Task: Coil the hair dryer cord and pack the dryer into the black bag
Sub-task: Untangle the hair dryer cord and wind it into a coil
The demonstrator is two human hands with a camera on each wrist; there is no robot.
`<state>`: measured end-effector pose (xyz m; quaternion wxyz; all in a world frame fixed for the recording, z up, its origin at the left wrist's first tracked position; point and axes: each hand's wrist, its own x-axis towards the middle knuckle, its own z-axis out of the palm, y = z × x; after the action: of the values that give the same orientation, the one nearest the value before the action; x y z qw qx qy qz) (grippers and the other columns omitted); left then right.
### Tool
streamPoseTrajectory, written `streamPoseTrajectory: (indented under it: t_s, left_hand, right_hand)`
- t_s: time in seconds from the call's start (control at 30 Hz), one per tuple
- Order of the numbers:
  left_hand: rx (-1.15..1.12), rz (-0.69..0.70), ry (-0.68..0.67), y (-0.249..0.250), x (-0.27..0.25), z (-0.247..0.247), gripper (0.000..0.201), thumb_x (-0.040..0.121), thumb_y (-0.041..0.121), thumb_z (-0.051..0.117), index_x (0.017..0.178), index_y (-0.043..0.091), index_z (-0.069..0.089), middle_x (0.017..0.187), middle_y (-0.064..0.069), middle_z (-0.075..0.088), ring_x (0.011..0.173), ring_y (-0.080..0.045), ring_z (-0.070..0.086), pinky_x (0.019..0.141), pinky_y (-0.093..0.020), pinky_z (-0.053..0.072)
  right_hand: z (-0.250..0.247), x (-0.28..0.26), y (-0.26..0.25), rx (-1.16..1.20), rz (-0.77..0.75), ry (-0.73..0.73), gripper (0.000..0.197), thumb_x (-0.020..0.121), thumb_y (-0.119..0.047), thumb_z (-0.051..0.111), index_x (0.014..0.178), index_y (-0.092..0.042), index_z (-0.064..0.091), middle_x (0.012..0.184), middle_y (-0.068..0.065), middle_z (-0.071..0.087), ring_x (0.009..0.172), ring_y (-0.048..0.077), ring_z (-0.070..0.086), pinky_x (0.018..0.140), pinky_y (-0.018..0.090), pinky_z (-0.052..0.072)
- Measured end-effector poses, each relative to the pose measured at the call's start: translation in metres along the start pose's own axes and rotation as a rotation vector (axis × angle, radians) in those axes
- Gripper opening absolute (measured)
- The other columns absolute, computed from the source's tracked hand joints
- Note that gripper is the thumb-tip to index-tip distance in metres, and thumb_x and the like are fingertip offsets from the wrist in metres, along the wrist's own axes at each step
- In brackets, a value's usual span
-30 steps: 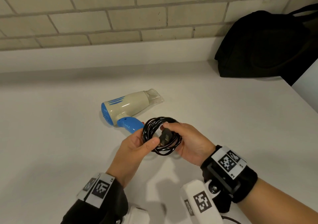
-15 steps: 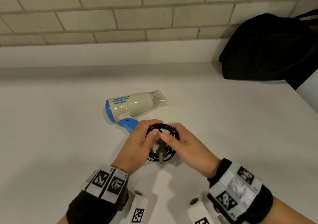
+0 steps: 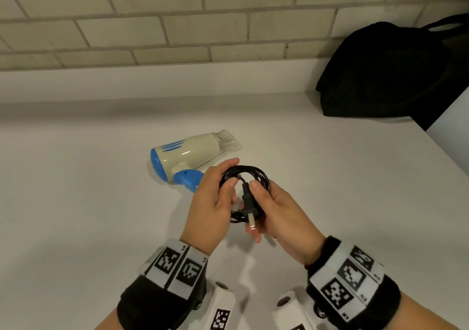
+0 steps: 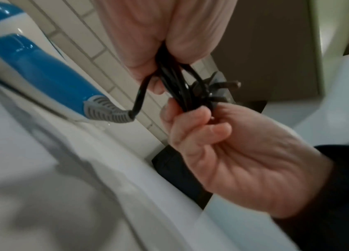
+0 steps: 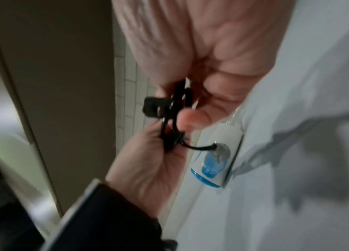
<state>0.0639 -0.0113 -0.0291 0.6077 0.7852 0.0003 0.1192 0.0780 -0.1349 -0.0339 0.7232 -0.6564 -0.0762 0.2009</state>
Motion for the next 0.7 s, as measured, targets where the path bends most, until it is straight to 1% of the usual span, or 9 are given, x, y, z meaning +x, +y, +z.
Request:
streamPoseTrajectory:
  t_s: [0.07, 0.13, 0.2, 0.33, 0.4, 0.5, 0.57, 0.63, 0.7]
  left_hand:
    - [-0.091, -0.054, 0.008, 0.0, 0.0, 0.002, 0.035, 0.091, 0.01, 0.042, 0.098, 0.043, 0.051, 0.06, 0.009, 0.05, 0.053, 0.002, 0.049, 0.06, -0.01, 0.045]
    - [-0.321, -0.189, -0.007, 0.002, 0.0, 0.004, 0.033, 0.091, 0.009, 0.041, 0.098, 0.037, 0.056, 0.048, 0.009, 0.049, 0.049, -0.001, 0.047, 0.06, -0.015, 0.046]
    - [-0.624, -0.31, -0.058, 0.006, 0.002, 0.004, 0.027, 0.089, 0.01, 0.041, 0.1, 0.027, 0.059, 0.043, 0.007, 0.047, 0.044, -0.003, 0.045, 0.054, -0.016, 0.046]
    - [-0.996, -0.376, -0.151, 0.004, 0.006, 0.0, 0.033, 0.069, 0.026, 0.063, 0.101, 0.018, 0.064, 0.044, 0.005, 0.047, 0.04, -0.004, 0.042, 0.047, -0.015, 0.047]
    - [-1.085, -0.375, -0.192, 0.0, 0.008, -0.001, 0.048, 0.054, 0.029, 0.081, 0.1, 0.019, 0.068, 0.047, 0.005, 0.052, 0.041, -0.004, 0.044, 0.049, -0.015, 0.048]
    - [-1.148, -0.391, -0.203, -0.004, 0.01, 0.0, 0.057, 0.044, 0.029, 0.087, 0.098, 0.021, 0.07, 0.044, 0.006, 0.048, 0.039, -0.004, 0.043, 0.048, -0.015, 0.048]
    - [-1.184, -0.406, -0.203, -0.006, 0.01, 0.0, 0.057, 0.042, 0.029, 0.088, 0.096, 0.022, 0.07, 0.041, 0.006, 0.045, 0.038, -0.004, 0.042, 0.047, -0.015, 0.047]
    - [-1.21, -0.415, -0.196, -0.004, 0.011, -0.001, 0.056, 0.044, 0.028, 0.088, 0.097, 0.02, 0.07, 0.042, 0.006, 0.046, 0.037, -0.004, 0.041, 0.046, -0.015, 0.047]
    - [-1.158, -0.43, -0.154, -0.001, 0.012, -0.001, 0.043, 0.059, 0.026, 0.078, 0.099, 0.017, 0.067, 0.05, 0.005, 0.051, 0.036, -0.004, 0.04, 0.044, -0.013, 0.044]
  right_hand:
    - [0.004, 0.002, 0.006, -0.046, -0.066, 0.081, 0.023, 0.092, -0.029, 0.04, 0.09, -0.007, 0.048, 0.069, 0.013, 0.054, 0.041, 0.012, 0.046, 0.036, 0.021, 0.037]
    - [0.006, 0.003, 0.012, -0.063, -0.152, 0.165, 0.017, 0.094, -0.023, 0.04, 0.081, -0.016, 0.047, 0.061, 0.002, 0.053, 0.037, 0.005, 0.044, 0.034, 0.017, 0.034]
    - [0.007, 0.003, 0.015, -0.15, -0.296, 0.228, 0.019, 0.09, -0.034, 0.042, 0.075, -0.022, 0.044, 0.05, -0.005, 0.055, 0.035, 0.004, 0.044, 0.035, 0.014, 0.033]
    - [0.006, 0.008, 0.015, -0.273, -0.487, 0.254, 0.04, 0.079, -0.066, 0.034, 0.074, -0.027, 0.038, 0.055, -0.019, 0.059, 0.042, 0.001, 0.049, 0.043, 0.008, 0.033]
    - [0.005, 0.011, 0.016, -0.306, -0.514, 0.267, 0.047, 0.075, -0.074, 0.026, 0.074, -0.028, 0.037, 0.058, -0.022, 0.059, 0.047, 0.0, 0.05, 0.045, 0.007, 0.033]
    - [0.006, 0.012, 0.018, -0.331, -0.544, 0.275, 0.045, 0.076, -0.073, 0.024, 0.075, -0.03, 0.036, 0.053, -0.013, 0.057, 0.05, -0.001, 0.05, 0.046, 0.008, 0.034]
    - [0.006, 0.013, 0.019, -0.339, -0.554, 0.278, 0.044, 0.077, -0.073, 0.024, 0.075, -0.031, 0.035, 0.048, -0.01, 0.052, 0.048, -0.002, 0.05, 0.045, 0.008, 0.034]
    - [0.007, 0.015, 0.019, -0.32, -0.523, 0.262, 0.045, 0.076, -0.074, 0.025, 0.074, -0.03, 0.036, 0.053, -0.014, 0.058, 0.046, -0.001, 0.049, 0.044, 0.009, 0.034]
    - [0.007, 0.013, 0.021, -0.232, -0.428, 0.24, 0.045, 0.077, -0.071, 0.029, 0.075, -0.027, 0.04, 0.055, -0.015, 0.058, 0.045, 0.002, 0.046, 0.044, 0.015, 0.036]
